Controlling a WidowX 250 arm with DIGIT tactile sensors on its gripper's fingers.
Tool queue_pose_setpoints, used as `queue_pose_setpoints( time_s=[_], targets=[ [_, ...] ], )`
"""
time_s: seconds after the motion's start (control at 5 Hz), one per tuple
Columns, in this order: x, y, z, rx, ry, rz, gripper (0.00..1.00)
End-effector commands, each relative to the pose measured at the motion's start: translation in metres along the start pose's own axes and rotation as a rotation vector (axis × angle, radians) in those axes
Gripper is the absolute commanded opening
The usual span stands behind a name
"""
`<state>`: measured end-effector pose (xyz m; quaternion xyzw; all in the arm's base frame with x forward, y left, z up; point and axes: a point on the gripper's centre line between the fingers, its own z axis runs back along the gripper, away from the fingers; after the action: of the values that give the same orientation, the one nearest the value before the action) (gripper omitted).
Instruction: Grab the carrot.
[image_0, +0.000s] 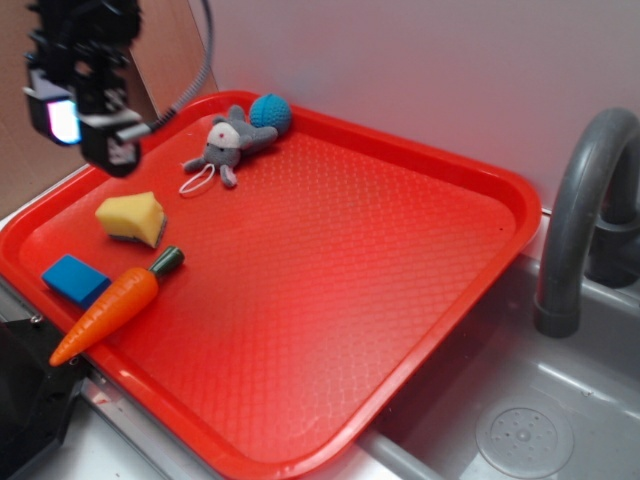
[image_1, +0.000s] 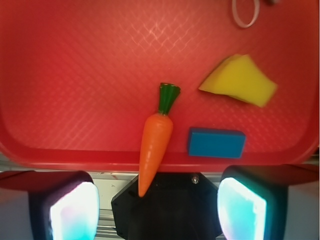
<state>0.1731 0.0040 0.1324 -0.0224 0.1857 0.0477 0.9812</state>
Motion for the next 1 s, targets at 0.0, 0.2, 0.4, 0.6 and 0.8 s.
queue_pose_setpoints(
  time_s=[0.0, 0.2, 0.4, 0.6, 0.8],
  targets=[
    [0.009, 0.007, -0.031, 0.014, 0.042, -0.037, 1.0],
    [0.004, 0.01, -0.058, 0.062, 0.112, -0.018, 1.0],
    [-0.005, 0.002, -0.088, 0.084, 0.184, -0.069, 1.0],
    [-0.019, 0.001, -0.098, 0.06, 0.185, -0.073, 1.0],
    [-0.021, -0.004, -0.104, 0.097, 0.141, -0.052, 1.0]
  ],
)
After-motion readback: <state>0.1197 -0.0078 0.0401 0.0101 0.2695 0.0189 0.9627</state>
